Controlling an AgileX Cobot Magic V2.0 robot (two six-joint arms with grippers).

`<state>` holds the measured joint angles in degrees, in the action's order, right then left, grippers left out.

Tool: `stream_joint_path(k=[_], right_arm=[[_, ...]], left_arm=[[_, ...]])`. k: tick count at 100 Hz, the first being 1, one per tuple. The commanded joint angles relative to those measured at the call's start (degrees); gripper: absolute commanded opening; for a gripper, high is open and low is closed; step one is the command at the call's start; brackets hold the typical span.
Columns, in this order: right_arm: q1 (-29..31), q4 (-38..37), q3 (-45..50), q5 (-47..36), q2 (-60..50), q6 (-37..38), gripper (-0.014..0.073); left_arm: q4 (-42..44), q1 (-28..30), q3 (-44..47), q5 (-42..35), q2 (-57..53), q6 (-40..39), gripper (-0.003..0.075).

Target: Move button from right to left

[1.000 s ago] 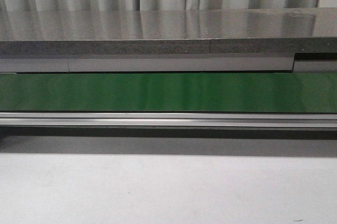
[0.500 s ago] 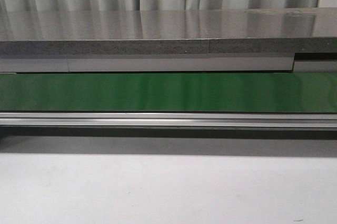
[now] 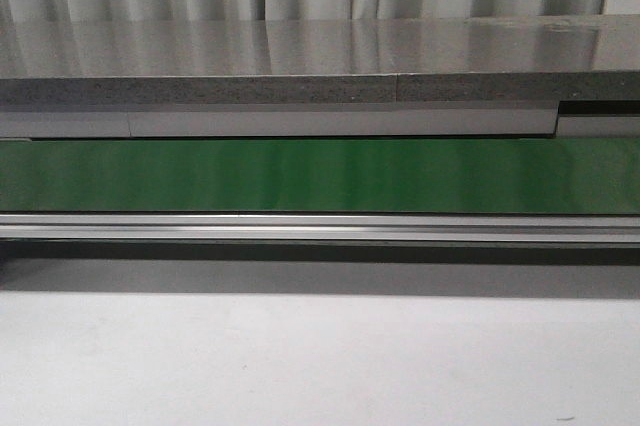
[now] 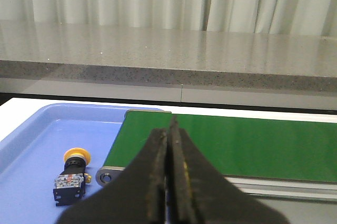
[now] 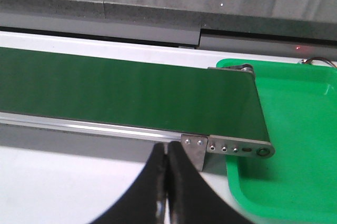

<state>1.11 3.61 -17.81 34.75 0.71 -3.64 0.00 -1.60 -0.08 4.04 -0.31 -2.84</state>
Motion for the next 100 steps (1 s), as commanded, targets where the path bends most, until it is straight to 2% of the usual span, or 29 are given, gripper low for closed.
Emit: stream_joint_path(k=[1, 36, 58, 100], right_arm=[[0.8, -0.9, -0.4, -8.3, 0.5, -0.1, -0.0068], [1.9, -1.6, 13.9, -33.1, -1.7, 1.8, -0.0068], [1.9, -2.2, 18.7, -36.2, -2.4, 2.5, -0.0068], [1.9, -3.0, 18.6, -37.3, -2.4, 2.8, -0.0068]], left_arm=[[0.0, 0.2, 2.6, -4.5, -1.8, -0.1, -0.002], [0.0, 0.2, 2.6, -4.5, -1.8, -0.1, -0.002], [0.0, 0.2, 2.6, -4.5, -1.8, -0.1, -0.002], [0.0, 0.2, 2.6, -4.5, -1.8, -0.1, -0.002]])
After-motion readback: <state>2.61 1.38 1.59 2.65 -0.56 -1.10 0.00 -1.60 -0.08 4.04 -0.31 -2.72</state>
